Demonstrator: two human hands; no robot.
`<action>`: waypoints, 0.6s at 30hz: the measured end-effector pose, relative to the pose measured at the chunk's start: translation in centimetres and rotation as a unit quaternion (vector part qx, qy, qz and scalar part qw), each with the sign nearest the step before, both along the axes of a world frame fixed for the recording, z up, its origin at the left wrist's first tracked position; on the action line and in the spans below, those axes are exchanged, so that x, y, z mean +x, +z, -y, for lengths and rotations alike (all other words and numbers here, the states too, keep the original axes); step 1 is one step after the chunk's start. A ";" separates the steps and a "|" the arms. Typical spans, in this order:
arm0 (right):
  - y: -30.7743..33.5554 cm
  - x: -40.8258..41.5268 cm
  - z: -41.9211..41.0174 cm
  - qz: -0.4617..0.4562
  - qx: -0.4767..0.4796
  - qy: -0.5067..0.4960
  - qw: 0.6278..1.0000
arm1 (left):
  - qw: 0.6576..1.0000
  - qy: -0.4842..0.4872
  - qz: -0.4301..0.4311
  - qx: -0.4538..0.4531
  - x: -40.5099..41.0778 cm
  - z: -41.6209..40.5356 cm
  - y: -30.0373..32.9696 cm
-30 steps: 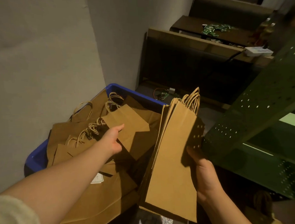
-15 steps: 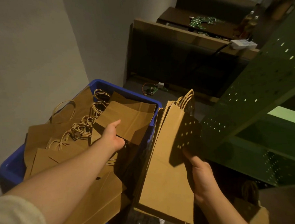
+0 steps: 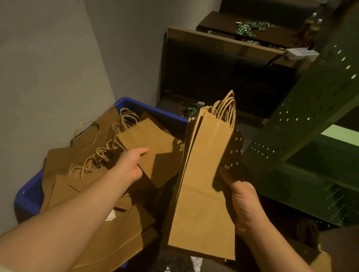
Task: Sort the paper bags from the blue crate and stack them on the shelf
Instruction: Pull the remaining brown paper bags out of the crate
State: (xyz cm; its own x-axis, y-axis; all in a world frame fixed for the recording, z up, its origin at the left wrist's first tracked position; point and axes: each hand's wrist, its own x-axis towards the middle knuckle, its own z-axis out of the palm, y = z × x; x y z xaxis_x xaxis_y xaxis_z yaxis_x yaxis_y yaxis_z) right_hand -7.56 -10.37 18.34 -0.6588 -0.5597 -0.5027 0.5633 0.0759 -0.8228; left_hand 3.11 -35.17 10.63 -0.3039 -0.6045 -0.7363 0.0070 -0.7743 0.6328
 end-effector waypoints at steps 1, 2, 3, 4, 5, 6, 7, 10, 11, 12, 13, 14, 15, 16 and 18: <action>0.4 0.1 0.2 -0.010 -0.008 0.000 1.000 | 0.999 -0.008 0.010 -0.031 0.4 0.1 0.6; 0.8 0.1 0.5 -0.015 -0.017 0.003 1.000 | 0.997 -0.019 0.017 -0.066 0.9 0.2 1.6; 1.1 0.2 0.7 -0.018 -0.021 0.004 1.000 | 0.994 -0.041 0.017 -0.102 1.4 0.1 2.7; 1.3 0.1 1.0 -0.020 -0.021 0.007 1.000 | 0.987 -0.077 0.022 -0.139 1.8 0.0 3.8; 1.5 0.2 1.1 -0.021 -0.025 0.012 0.999 | 0.977 -0.115 0.031 -0.177 2.3 -0.3 5.1; 1.6 0.1 1.2 -0.020 -0.035 0.017 0.999 | 0.964 -0.152 0.044 -0.215 2.7 -0.8 6.6; 1.8 0.2 1.4 -0.022 -0.046 0.021 0.998 | 0.950 -0.179 0.058 -0.250 3.2 -1.2 7.9; 2.2 0.6 2.0 -0.038 -0.080 0.023 0.996 | 0.916 -0.231 0.068 -0.321 4.2 -3.0 11.2; 2.3 0.7 2.2 -0.036 -0.095 0.021 0.995 | 0.910 -0.242 0.063 -0.331 4.3 -3.8 12.0; 2.3 0.7 2.4 -0.035 -0.111 0.025 0.993 | 0.907 -0.251 0.056 -0.334 4.4 -4.5 12.3; 2.4 0.8 2.5 -0.032 -0.122 0.034 0.991 | 0.906 -0.257 0.047 -0.334 4.5 -5.2 12.7; 2.6 0.8 2.5 -0.029 -0.125 0.047 0.991 | 0.908 -0.259 0.036 -0.328 4.4 -5.8 12.8; 2.8 0.8 2.4 -0.026 -0.124 0.059 0.990 | 0.913 -0.255 0.025 -0.317 4.3 -6.4 12.9; 2.9 0.9 2.3 -0.026 -0.124 0.067 0.990 | 0.920 -0.246 0.015 -0.304 4.2 -6.9 13.0; 3.2 0.9 2.0 -0.035 -0.127 0.070 0.989 | 0.932 -0.225 -0.006 -0.283 4.2 -7.8 13.0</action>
